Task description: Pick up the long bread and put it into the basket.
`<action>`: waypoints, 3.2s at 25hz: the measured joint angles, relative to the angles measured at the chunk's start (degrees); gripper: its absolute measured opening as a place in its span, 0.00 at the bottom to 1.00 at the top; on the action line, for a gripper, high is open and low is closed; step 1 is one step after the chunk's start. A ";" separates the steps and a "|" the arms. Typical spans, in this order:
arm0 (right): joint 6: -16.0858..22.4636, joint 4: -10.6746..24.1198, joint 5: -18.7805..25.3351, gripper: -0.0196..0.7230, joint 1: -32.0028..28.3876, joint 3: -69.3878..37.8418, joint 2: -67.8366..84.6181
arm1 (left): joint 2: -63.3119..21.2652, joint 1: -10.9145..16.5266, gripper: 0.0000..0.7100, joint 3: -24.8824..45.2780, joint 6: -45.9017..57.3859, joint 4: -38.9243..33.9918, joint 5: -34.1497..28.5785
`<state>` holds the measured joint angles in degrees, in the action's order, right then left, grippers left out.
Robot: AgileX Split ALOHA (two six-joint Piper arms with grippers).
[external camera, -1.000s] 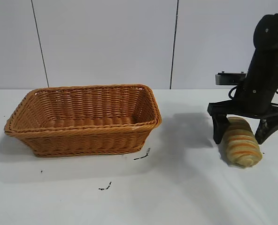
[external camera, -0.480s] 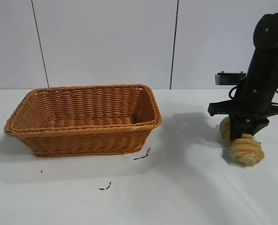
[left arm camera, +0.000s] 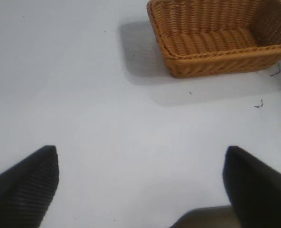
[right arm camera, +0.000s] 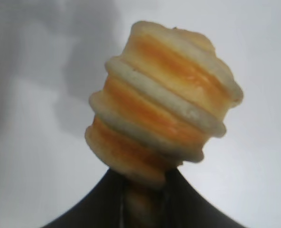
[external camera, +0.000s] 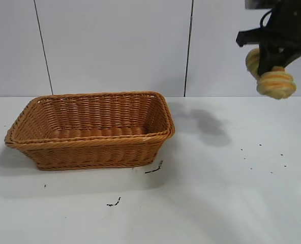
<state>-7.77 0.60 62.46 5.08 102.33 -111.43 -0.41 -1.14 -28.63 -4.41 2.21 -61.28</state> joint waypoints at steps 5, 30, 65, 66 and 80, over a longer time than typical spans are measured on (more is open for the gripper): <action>-2.04 0.41 2.11 0.16 2.95 10.02 -4.25 | 0.00 0.00 0.97 0.00 0.00 0.00 0.00; -57.29 -3.30 -5.53 0.16 32.41 27.54 -25.67 | 0.00 0.00 0.97 0.00 0.00 0.00 0.00; -24.44 -12.27 -8.14 0.94 30.64 27.65 -22.32 | 0.00 0.00 0.97 0.00 0.00 0.00 0.00; -20.63 -10.90 -7.12 0.94 30.31 27.66 -22.04 | 0.00 0.00 0.97 0.00 0.00 0.00 0.00; -1.65 -7.63 -2.77 0.95 12.80 27.66 -21.92 | 0.00 0.00 0.97 0.00 0.00 0.00 0.00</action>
<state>-9.42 -7.03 59.69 17.88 129.99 -133.34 -0.41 -1.14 -28.63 -4.41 2.21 -61.28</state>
